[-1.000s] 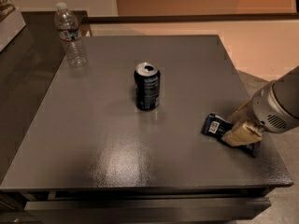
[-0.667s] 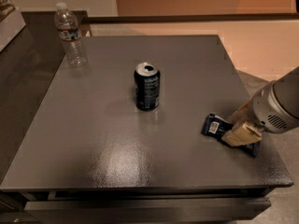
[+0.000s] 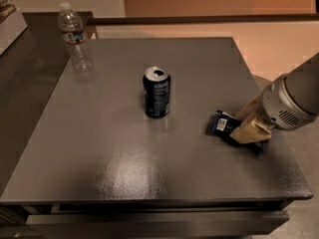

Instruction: Move rxbar blueberry near pepsi can

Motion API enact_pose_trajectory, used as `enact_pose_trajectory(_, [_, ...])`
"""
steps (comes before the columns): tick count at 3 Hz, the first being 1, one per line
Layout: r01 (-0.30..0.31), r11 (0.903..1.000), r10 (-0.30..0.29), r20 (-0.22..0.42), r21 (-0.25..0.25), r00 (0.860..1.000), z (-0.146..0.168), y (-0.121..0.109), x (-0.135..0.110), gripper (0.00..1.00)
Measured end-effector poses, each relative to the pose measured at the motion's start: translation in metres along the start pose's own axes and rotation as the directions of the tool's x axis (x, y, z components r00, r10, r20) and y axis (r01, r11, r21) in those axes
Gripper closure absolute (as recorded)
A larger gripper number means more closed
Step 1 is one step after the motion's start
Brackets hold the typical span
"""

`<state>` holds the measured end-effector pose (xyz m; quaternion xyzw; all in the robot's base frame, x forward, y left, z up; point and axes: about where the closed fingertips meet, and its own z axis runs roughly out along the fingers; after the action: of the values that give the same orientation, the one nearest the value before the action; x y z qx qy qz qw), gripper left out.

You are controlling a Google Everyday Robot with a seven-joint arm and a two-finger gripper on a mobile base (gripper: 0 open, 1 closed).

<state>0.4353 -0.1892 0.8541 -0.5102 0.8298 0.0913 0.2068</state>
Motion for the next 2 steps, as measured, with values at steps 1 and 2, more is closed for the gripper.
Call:
enact_pose_trajectory(1, [0.055, 0.9985, -0.055, 0.014, -0.002, 0.998, 0.002, -0.006, -0.028, 1.0])
enact_pose_trajectory(2, [0.107, 0.9942, -0.107, 0.022, -0.013, 0.994, 0.01, -0.011, -0.055, 1.0])
